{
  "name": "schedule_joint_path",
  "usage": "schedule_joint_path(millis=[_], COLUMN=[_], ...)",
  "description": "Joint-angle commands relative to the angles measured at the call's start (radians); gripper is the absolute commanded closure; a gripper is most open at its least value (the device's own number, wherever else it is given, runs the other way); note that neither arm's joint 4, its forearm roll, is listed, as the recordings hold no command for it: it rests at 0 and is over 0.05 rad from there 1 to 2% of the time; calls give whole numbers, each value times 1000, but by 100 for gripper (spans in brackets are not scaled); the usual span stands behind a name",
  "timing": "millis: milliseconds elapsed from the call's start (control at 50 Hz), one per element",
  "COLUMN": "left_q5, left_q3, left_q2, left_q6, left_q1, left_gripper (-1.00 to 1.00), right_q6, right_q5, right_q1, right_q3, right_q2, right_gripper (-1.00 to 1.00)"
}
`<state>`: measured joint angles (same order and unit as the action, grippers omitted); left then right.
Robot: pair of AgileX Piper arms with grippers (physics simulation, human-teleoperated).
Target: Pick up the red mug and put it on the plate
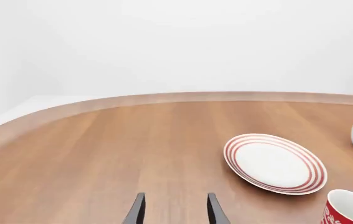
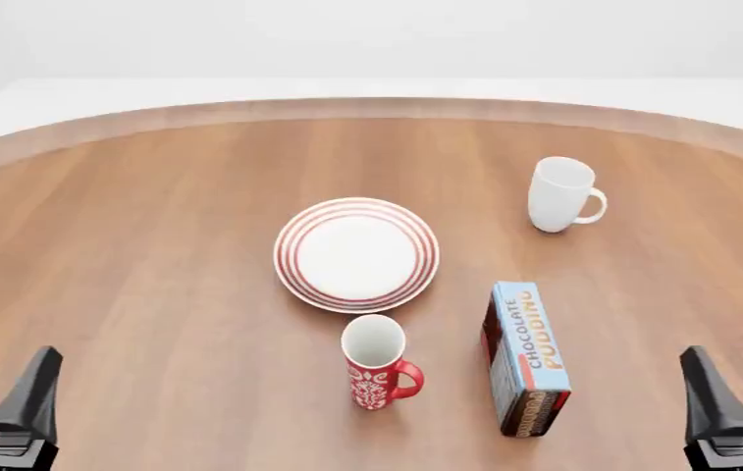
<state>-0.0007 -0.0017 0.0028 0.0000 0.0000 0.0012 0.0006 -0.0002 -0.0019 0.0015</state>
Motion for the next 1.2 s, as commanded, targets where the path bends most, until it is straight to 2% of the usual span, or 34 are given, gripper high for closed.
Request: schedule_joint_path(millis=[20,280,340,420,440,520,540,580,600,660,700,840,900,1000,1020,1120,1200], left_q5=[-1,-1,-1,-1,-1,-1,-1,-1,-1,-1,-1,-1,-1,-1,-1,-1,-1], left_q3=[-3,-3,-3,-3,-3,-3,-3,-3,-3,-3,-3,-3,-3,-3,-3,-3,-3], left_q2=[4,4,4,4,4,4,4,4,4,4,4,4,4,4,4,4,4], left_q6=[0,0,0,0,0,0,0,0,0,0,0,0,0,0,0,0,0], left_q1=[0,0,0,0,0,0,0,0,0,0,0,0,0,0,0,0,0], left_gripper=[-100,-100,-100,-100,-100,-100,-100,-100,-100,-100,-100,-100,-100,-100,-100,-100,-100], right_q6=[32,35,-12,-32,-41,-64,-12,-2,-23,-16,-36,-78,-80,-101,-121,-121,-147], right_q5=[3,59,108,177,184,161,167,174,192,215,224,250,267,325,337,393,431], right_q1=[-25,-2,64,150,187,248,260,275,314,352,386,442,452,489,495,508,544], right_q3=[-11,-69,-120,-199,-226,-297,-327,-347,-395,-455,-486,-571,-613,-692,-711,-783,-813], right_q2=[0,2,3,17,38,152,200,234,265,315,353,451,487,546,562,620,677], right_gripper=[-100,-100,-100,-100,-100,-100,-100,-100,-100,-100,-100,-100,-100,-100,-100,-100,-100])
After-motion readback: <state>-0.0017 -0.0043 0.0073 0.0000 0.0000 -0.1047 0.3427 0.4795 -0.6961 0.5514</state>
